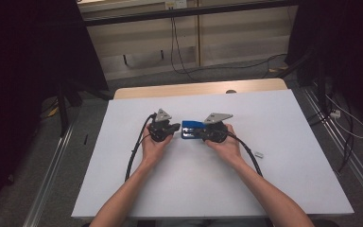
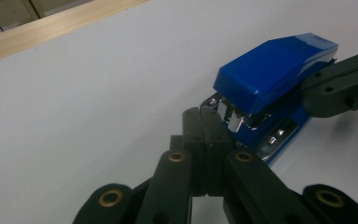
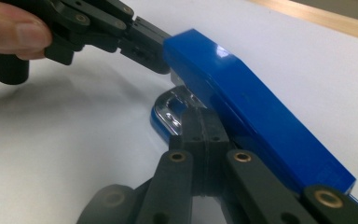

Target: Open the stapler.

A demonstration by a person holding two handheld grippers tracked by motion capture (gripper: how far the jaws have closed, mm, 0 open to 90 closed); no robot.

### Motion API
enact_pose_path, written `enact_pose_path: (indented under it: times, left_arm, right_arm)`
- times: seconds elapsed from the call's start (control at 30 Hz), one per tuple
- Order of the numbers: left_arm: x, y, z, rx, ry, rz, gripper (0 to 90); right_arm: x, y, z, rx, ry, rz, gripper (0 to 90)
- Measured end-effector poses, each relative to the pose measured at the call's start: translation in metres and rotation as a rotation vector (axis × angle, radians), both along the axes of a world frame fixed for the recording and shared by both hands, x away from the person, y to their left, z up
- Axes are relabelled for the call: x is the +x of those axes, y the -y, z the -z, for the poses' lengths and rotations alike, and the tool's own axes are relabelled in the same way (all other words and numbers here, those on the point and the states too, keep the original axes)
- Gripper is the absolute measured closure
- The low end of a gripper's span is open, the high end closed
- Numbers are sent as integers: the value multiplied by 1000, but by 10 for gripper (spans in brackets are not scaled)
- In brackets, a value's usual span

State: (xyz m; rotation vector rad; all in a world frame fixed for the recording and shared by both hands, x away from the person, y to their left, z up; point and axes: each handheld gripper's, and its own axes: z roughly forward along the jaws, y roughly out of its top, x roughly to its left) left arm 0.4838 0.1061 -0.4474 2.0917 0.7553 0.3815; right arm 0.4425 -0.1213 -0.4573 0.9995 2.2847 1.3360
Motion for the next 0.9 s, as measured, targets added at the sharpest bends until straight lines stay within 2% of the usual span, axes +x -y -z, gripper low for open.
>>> enact_pose_path:
  times: [0.1, 0.23, 0.47, 0.67, 0.9]
  left_arm:
    - [-1, 3, 1, 1, -11, 20, 900]
    - [0, 4, 1, -1, -12, 9, 900]
    - [-1, 3, 0, -17, -16, 13, 900]
    - [-1, 4, 0, -29, -15, -4, 900]
    - [-2, 3, -1, -29, -21, 6, 900]
  right_arm:
    - [1, 0, 0, -3, -4, 1, 900]
    - [-1, -3, 1, -28, 1, -10, 900]
    - [2, -7, 2, -77, -34, 3, 900]
    - [3, -7, 2, -70, -43, 14, 900]
    - [3, -7, 2, -72, -42, 15, 900]
